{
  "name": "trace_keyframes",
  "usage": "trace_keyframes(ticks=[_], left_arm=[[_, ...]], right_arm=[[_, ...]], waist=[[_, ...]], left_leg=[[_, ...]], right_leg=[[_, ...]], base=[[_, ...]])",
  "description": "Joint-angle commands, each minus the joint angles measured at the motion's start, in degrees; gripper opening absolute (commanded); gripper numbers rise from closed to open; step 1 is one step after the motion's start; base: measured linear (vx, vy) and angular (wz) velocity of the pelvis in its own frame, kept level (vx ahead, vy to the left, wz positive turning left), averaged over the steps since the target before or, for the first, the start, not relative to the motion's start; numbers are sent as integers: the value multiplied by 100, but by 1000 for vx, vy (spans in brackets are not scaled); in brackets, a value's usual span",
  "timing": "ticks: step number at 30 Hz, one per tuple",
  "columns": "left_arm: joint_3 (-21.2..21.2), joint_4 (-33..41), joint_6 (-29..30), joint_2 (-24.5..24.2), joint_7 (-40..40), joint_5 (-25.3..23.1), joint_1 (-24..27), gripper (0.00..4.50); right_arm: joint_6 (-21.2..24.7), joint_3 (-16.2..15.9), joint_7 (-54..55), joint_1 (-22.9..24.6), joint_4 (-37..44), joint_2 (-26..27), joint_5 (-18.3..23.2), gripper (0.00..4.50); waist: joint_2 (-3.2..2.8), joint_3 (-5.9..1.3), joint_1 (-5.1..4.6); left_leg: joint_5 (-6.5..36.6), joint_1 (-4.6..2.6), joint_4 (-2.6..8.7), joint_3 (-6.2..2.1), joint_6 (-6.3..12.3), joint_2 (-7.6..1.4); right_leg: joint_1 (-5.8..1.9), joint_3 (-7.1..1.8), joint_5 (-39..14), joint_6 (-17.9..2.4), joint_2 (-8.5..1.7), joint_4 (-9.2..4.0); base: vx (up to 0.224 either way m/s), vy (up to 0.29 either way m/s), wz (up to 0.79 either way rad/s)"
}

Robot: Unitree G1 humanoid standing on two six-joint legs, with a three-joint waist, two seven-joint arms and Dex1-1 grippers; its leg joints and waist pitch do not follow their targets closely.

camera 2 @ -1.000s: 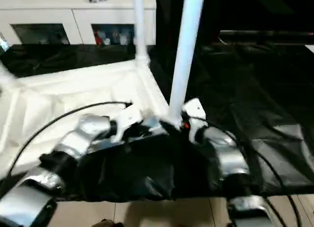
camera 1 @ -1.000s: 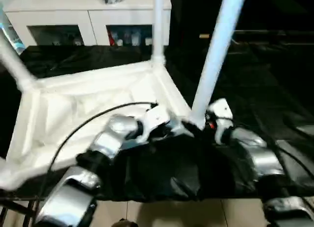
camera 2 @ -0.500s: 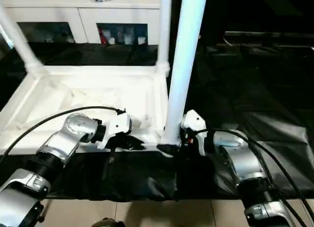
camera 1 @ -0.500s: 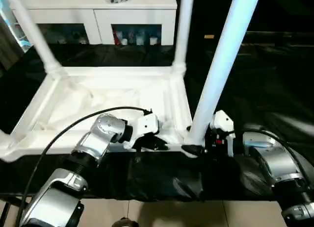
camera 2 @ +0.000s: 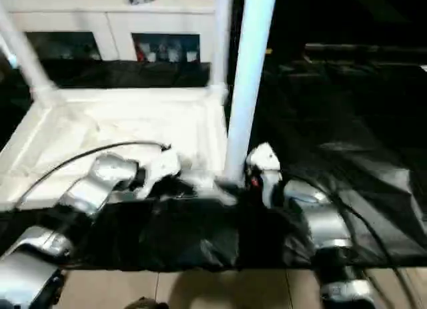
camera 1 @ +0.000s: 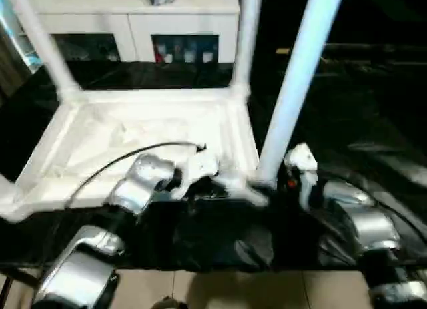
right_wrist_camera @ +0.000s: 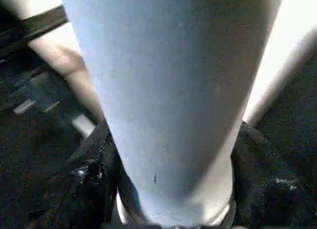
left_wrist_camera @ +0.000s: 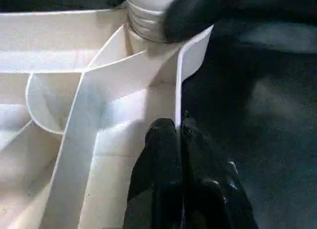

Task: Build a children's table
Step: Rotate leg to tighten

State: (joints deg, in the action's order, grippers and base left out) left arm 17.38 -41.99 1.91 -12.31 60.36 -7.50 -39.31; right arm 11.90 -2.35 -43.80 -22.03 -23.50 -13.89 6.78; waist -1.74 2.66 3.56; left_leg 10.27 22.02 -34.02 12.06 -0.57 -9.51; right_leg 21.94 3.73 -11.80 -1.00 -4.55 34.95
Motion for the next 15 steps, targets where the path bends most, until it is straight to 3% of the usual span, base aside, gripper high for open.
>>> trace_keyframes(ticks=[1,7,8,10,12,15], left_arm=[[17,-33,169,419,-675,-20,-165,0],[67,-148,346,951,-1523,-220,-299,0],[94,-177,322,1108,-1637,-265,-323,0],[91,-182,325,1166,-1654,-250,-328,0],[118,-50,248,1156,-1412,-158,-256,0],[129,63,191,1057,-1207,-109,-178,0]], right_arm=[[-83,-312,510,-128,-252,420,-128,267],[-166,-91,1941,-452,-742,1006,-399,266],[-336,-114,2266,-544,-864,1122,-584,266],[-430,-92,2249,-569,-913,1165,-573,322],[-455,-35,1744,-538,-795,1117,-319,339],[-515,-69,1449,-483,-712,946,-275,356]], waist=[[71,-291,-33],[59,-314,-92],[61,-329,-85],[64,-339,-82],[56,-331,-65],[61,-325,-55]], left_leg=[[1674,-163,478,-280,-140,-439],[1477,-146,464,-268,-45,-429],[1325,-133,444,-250,41,-425],[1192,-128,434,-243,129,-416],[1159,-121,428,-239,213,-416],[1203,-119,433,-242,284,-427]], right_leg=[[-127,-310,-1857,-1096,-534,-538],[-136,-318,-1421,-1134,-514,-519],[-147,-320,-1160,-1158,-511,-503],[-167,-315,-909,-1193,-505,-480],[-176,-310,-852,-1215,-505,-484],[-192,-304,-901,-1222,-508,-487]], base=[[0,0,0],[0,0,0],[0,0,0],[0,0,0],[0,0,0],[0,0,0]])
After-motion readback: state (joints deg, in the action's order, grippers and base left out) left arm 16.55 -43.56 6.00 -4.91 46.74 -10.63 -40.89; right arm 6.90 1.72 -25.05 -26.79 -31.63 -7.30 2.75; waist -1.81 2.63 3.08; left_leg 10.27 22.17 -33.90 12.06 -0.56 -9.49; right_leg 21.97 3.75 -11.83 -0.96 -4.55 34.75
